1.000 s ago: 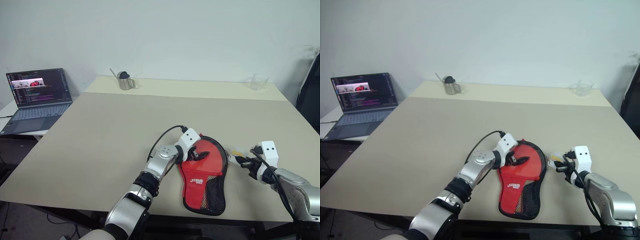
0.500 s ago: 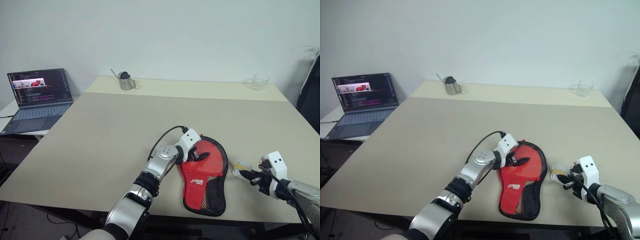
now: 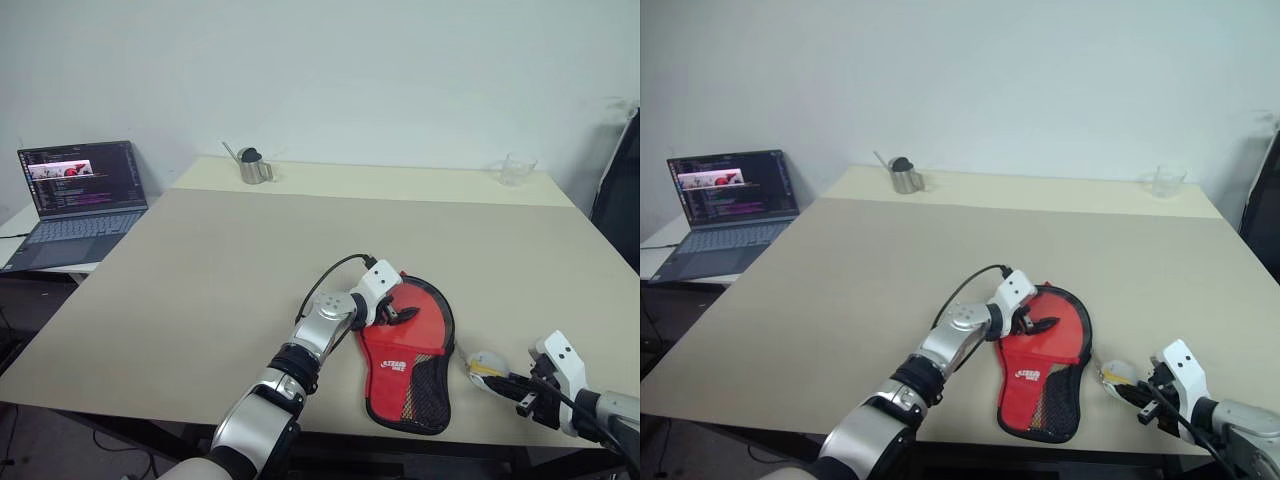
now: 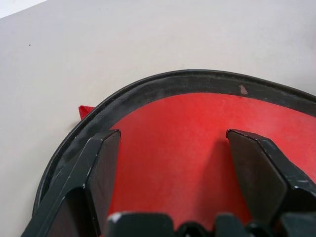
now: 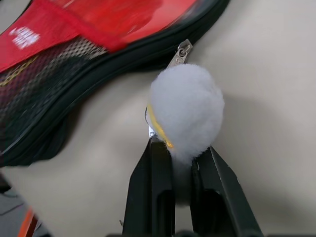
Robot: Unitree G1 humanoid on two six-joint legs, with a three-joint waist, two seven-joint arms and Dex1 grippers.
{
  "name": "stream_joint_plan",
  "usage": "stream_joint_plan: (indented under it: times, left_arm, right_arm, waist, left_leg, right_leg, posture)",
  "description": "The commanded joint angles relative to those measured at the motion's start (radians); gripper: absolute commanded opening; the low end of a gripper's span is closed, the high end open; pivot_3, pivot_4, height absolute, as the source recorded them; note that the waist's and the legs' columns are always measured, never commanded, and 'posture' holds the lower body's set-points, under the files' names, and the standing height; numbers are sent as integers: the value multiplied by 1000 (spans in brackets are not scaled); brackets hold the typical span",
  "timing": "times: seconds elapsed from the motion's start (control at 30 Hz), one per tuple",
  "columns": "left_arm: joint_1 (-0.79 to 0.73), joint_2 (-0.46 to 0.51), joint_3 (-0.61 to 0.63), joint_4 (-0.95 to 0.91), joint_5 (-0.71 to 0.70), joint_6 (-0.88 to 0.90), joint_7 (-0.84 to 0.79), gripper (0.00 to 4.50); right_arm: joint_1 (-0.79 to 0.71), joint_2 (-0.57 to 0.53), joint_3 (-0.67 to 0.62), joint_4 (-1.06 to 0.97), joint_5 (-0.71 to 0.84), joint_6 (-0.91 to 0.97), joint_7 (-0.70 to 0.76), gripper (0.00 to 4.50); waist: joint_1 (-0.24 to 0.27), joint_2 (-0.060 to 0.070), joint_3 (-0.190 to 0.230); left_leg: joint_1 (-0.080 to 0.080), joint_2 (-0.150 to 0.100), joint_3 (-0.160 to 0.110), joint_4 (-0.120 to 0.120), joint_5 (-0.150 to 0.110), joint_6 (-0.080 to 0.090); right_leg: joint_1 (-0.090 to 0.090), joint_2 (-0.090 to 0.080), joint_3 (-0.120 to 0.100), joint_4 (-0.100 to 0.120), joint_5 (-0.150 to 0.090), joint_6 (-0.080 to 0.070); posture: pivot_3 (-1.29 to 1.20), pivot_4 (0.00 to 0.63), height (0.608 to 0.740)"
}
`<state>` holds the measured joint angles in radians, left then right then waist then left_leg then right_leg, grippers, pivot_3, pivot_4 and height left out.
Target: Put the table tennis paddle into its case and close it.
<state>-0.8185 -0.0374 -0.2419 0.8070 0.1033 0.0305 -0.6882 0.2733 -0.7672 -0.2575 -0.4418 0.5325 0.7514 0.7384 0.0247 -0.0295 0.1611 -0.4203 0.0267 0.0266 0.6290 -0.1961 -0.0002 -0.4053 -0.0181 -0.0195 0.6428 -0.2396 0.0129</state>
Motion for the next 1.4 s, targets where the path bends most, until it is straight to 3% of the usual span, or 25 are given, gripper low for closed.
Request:
stream_joint_plan:
  times: [0.03, 0.57, 0.77, 1.37, 1.4]
  left_arm:
    - [18, -5, -29, 42, 18, 9, -9, 3746]
    - [24, -6, -45, 41, 21, 0, -22, 3746]
    - [29, -4, -52, 35, 19, 1, -22, 3746]
    - [10, 11, -2, 4, -51, 3, -83, 3746]
    - [8, 11, 4, -4, -63, 10, -97, 3746]
  right_arm:
    - [80, -17, 64, -21, 11, 2, 74, 8]
    - [244, -19, 191, 1, -18, -211, 233, 0]
    - [260, -22, 158, -44, 20, -198, 215, 0]
    - [189, 44, 82, 2, 35, -196, 140, 0]
    - [191, 40, 72, -5, 54, -187, 151, 345]
  waist:
    - [0, 0, -2]
    - [2, -7, -19]
    - [2, -5, -21]
    - [-3, -4, -20]
    - [-3, -4, -19]
  left_leg:
    - [0, 0, 0, 0, 0, 0]
    - [4, 1, -5, 0, -11, -3]
    - [11, 1, -15, 0, -17, -8]
    - [20, 2, -22, -1, -19, -10]
    - [20, 2, -22, -1, -19, -10]
  right_leg:
    - [0, 0, 0, 0, 0, 0]
    - [5, 1, -5, 1, -14, -3]
    - [18, 0, -16, 1, -23, -6]
    - [28, 0, -20, 3, -28, -10]
    - [27, 0, -20, 3, -28, -10]
  posture:
    - [0, 150, 740]
    - [0, 150, 740]
    - [0, 150, 740]
    - [0, 150, 740]
    - [0, 150, 740]
